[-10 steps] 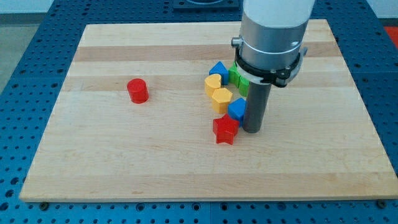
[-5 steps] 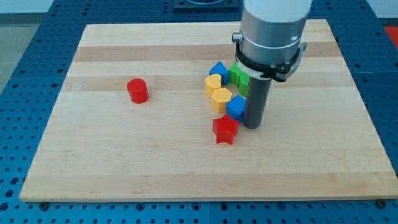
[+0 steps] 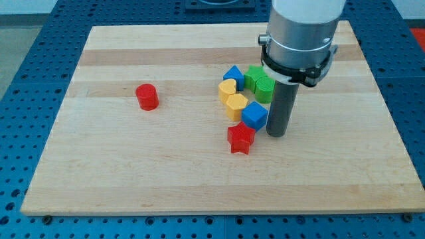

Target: Move the blue cube into the yellow hexagon

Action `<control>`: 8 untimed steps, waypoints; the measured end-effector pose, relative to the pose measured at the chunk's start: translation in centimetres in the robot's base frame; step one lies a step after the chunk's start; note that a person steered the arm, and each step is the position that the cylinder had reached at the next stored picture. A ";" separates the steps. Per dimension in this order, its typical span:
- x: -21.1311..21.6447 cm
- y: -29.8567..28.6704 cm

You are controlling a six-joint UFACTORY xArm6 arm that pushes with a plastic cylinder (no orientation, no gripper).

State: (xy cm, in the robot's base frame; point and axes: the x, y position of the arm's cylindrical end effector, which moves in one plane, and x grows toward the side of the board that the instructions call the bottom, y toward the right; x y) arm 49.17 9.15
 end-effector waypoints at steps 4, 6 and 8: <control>-1.7 0.0; -2.4 0.0; -2.4 0.0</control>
State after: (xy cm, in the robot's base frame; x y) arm 46.74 9.16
